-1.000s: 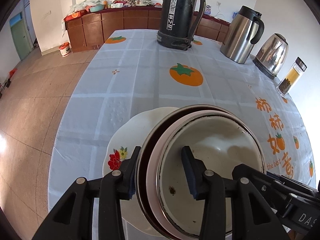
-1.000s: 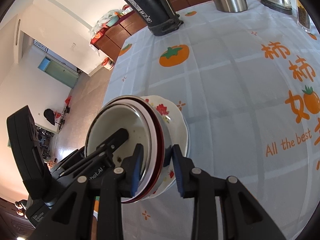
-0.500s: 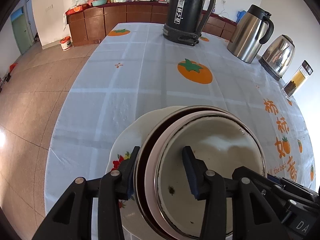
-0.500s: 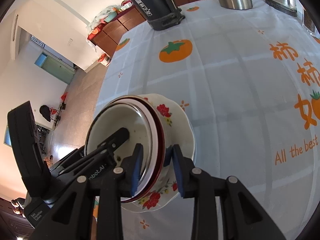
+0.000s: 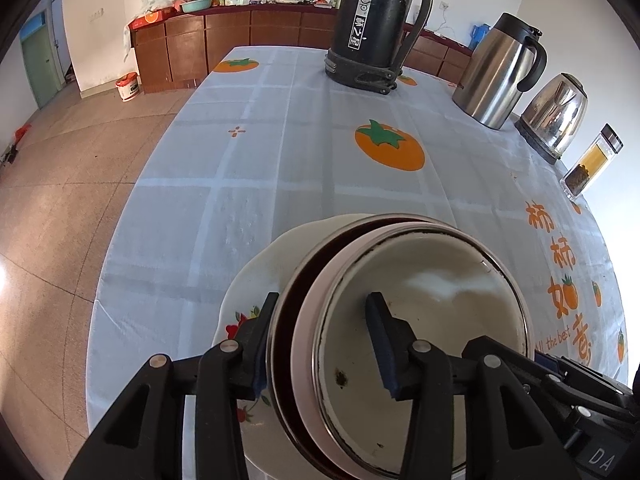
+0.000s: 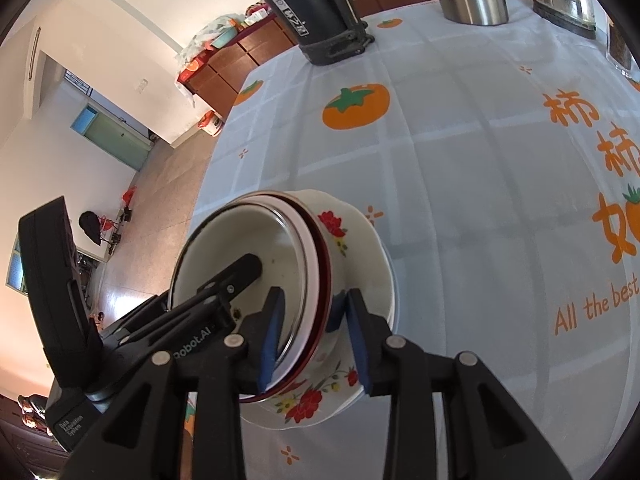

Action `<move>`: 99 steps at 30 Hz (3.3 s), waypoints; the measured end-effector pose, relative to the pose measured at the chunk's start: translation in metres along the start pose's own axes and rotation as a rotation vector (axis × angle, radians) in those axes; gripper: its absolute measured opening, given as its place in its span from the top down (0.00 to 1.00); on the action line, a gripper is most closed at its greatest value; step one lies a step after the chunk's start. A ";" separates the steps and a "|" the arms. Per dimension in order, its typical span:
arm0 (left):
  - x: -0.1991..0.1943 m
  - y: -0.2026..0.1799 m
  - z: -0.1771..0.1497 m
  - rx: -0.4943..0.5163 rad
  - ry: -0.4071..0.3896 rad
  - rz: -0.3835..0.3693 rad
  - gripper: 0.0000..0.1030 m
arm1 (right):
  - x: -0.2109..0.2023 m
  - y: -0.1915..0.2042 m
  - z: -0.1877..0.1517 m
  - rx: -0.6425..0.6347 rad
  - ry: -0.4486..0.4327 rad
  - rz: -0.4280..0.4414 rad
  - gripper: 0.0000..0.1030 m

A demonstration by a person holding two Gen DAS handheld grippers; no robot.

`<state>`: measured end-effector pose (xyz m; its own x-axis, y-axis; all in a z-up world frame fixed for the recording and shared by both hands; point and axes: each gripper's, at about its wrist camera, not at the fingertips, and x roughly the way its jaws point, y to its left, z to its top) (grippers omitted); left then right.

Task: Organize plates and bowls
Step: 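Lower the nested bowls onto the red-flower plate stack with both grippers, then open both grippers to release the bowls on the plates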

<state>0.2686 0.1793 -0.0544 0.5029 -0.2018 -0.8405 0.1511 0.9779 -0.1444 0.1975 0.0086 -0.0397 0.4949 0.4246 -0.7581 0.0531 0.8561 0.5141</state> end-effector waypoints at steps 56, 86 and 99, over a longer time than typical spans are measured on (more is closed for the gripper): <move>-0.026 0.006 -0.009 0.073 -0.135 0.078 0.53 | -0.023 0.017 -0.026 -0.090 -0.224 0.011 0.58; -0.034 -0.007 -0.038 0.103 -0.188 0.137 0.48 | -0.035 -0.002 -0.055 -0.144 -0.393 -0.056 0.25; -0.039 0.001 -0.051 0.057 -0.259 0.171 0.48 | -0.038 -0.008 -0.067 -0.156 -0.415 -0.027 0.23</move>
<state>0.2058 0.1911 -0.0483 0.7239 -0.0490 -0.6882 0.0893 0.9957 0.0231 0.1206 0.0053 -0.0420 0.8029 0.2749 -0.5289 -0.0450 0.9127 0.4061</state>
